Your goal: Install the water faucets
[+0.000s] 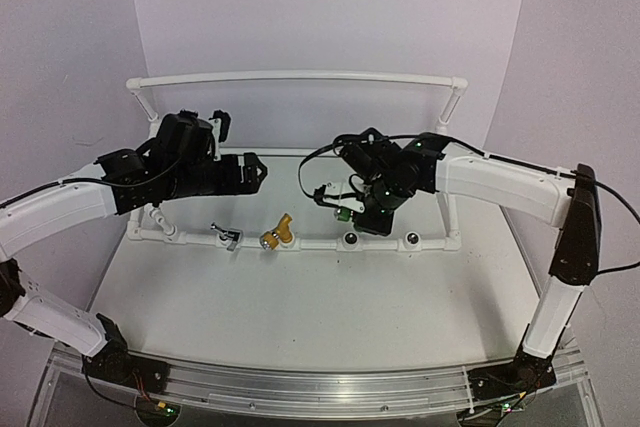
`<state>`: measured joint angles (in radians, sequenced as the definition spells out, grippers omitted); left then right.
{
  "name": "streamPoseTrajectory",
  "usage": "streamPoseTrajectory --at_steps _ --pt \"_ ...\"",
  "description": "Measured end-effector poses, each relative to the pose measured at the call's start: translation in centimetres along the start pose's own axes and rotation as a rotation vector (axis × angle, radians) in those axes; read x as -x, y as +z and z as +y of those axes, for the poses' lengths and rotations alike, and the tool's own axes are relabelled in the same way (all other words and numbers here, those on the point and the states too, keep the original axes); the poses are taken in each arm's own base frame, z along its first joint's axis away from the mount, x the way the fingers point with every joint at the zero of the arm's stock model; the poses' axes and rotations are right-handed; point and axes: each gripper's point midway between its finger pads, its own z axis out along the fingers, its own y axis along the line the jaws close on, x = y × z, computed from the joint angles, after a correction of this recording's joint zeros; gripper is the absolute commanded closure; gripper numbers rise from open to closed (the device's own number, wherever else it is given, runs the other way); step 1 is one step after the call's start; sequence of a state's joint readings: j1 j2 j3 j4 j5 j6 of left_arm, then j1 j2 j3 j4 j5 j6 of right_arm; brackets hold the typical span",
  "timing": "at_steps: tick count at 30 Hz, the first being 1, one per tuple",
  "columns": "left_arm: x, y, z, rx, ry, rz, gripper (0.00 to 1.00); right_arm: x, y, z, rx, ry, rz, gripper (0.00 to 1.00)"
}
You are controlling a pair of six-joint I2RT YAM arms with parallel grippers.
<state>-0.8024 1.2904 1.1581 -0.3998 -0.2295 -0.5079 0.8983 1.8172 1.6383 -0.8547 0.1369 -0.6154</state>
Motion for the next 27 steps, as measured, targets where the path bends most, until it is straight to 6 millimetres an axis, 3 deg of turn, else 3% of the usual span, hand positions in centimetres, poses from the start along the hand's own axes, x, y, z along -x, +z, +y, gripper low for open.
streamPoseTrajectory --at_steps 13,27 --pt "-0.3 -0.3 1.6 0.076 -0.051 -0.002 0.0 1.1 2.4 0.7 -0.027 -0.122 0.02 1.0" --pt "0.3 -2.0 2.1 0.077 -0.065 -0.044 0.0 1.2 5.0 0.7 -0.05 -0.167 0.043 1.0"
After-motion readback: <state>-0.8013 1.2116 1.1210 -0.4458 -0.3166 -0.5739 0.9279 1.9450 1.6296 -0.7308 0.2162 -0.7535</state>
